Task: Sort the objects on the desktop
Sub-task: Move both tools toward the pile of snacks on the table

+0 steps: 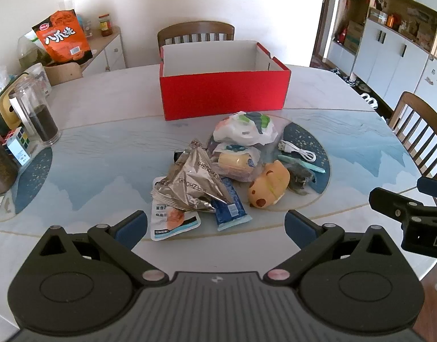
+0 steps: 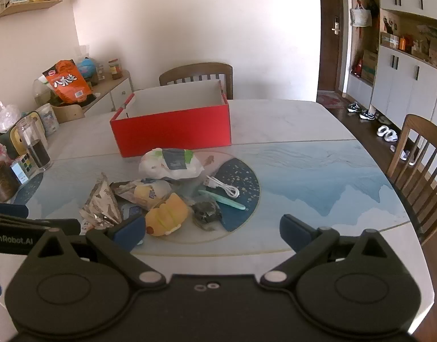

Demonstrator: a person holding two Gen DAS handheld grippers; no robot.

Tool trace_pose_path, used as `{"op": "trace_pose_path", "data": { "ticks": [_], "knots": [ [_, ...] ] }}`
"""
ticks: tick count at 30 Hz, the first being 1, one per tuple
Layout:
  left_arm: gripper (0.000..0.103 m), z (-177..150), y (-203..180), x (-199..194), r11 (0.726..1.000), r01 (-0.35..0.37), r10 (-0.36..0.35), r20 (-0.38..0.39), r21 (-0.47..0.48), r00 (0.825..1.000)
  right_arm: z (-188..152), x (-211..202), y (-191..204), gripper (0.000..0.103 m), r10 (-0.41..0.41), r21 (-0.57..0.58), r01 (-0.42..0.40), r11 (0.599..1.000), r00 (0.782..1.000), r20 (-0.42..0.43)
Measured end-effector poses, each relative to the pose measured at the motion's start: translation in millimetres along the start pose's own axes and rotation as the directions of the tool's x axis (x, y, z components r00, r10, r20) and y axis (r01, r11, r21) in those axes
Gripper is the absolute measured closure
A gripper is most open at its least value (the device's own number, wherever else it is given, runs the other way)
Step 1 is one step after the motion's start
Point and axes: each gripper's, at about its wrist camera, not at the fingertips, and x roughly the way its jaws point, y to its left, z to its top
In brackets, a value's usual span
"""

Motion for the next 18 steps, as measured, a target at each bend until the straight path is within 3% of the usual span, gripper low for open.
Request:
{"op": "trace_pose_path", "data": {
  "ticks": [4,8,13,18],
  "knots": [
    [0.000,1,2,0,1.000,-0.005,0.005,0.010,-0.007,1.000,2,1,0,0.002,0.005,-0.004,-0.005,1.000,1.000,-0.001],
    [0.000,1,4,-4,1.000,-0.011,0.010,0.081,0.004,0.997,3,3,1,0.002,0.011,-0.008,-0.011,1.000,1.000,-0.001],
    [0.000,2,17,-4,0.996,0.035,-0.026,0.110,-0.076,0.994,4,6,1,0.002,0.018,-0.017,-0.018,1.000,1.000,-0.001],
    [0.000,2,21,-3,0.994,-0.065,0.076,0.120,-0.093,0.990,6,9,0,0.002,0.030,-0.026,-0.030,0.999,1.000,0.002]
  ]
}}
